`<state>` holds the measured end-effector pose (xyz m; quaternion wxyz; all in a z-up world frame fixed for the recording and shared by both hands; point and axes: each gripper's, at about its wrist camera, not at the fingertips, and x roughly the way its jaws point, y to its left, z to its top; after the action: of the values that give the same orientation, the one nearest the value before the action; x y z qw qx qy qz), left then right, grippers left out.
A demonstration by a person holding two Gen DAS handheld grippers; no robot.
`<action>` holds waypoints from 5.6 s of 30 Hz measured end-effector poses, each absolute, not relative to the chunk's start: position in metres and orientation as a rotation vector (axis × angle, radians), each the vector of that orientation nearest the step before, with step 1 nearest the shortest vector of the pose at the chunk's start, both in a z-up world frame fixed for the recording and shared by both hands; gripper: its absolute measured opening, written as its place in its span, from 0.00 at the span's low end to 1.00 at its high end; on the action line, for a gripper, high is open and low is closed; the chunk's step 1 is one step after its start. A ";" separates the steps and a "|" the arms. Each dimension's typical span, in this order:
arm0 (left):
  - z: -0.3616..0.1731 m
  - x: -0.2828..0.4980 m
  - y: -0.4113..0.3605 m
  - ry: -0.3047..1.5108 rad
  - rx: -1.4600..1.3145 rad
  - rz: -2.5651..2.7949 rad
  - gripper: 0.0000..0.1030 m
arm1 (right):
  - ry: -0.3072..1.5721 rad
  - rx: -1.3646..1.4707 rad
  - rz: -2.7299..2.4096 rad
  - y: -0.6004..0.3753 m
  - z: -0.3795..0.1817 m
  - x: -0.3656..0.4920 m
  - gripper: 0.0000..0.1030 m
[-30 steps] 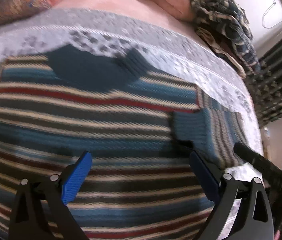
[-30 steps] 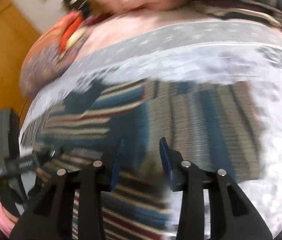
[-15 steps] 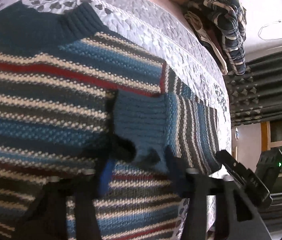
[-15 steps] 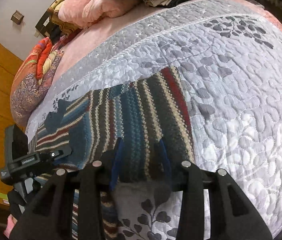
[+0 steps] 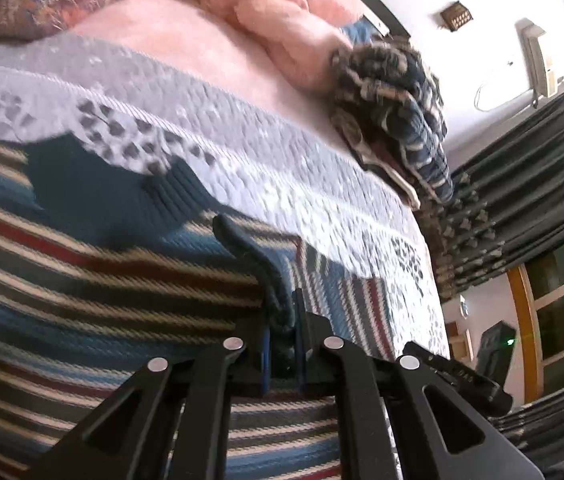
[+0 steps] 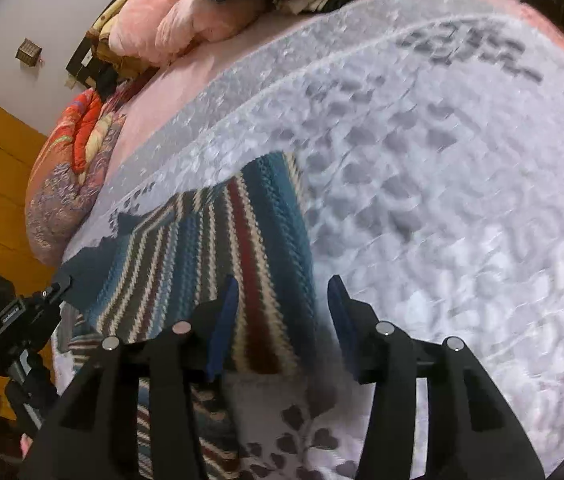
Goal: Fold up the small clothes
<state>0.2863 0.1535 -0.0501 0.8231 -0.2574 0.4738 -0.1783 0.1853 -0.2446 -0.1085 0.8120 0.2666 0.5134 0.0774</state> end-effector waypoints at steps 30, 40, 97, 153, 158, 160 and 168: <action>-0.120 0.284 0.326 1.098 -0.526 -0.110 0.18 | 1.265 0.319 0.179 -0.125 -0.138 0.204 0.53; -0.062 0.274 0.290 0.986 -0.403 -0.213 0.36 | 1.120 0.333 0.248 -0.091 -0.063 0.208 0.53; -0.113 0.137 0.677 0.774 -0.980 0.461 0.68 | 1.207 0.255 0.260 -0.042 -0.105 0.202 0.67; -0.024 0.247 0.286 0.685 -0.395 -0.192 0.13 | 1.206 0.230 0.303 -0.055 -0.113 0.183 0.67; -0.046 0.250 0.263 0.736 -0.382 -0.204 0.13 | 1.201 0.234 0.325 -0.057 -0.114 0.182 0.67; -0.055 0.250 0.257 0.758 -0.385 -0.208 0.13 | 1.200 0.230 0.332 -0.057 -0.114 0.181 0.67; -0.093 0.249 0.247 0.880 -0.350 -0.264 0.17 | 1.209 0.241 0.333 -0.057 -0.117 0.181 0.67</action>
<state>0.2495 0.2469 -0.0935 0.8816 -0.1682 0.4224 -0.1268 0.1813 -0.0574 -0.1167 0.8029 0.1125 0.5644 0.1555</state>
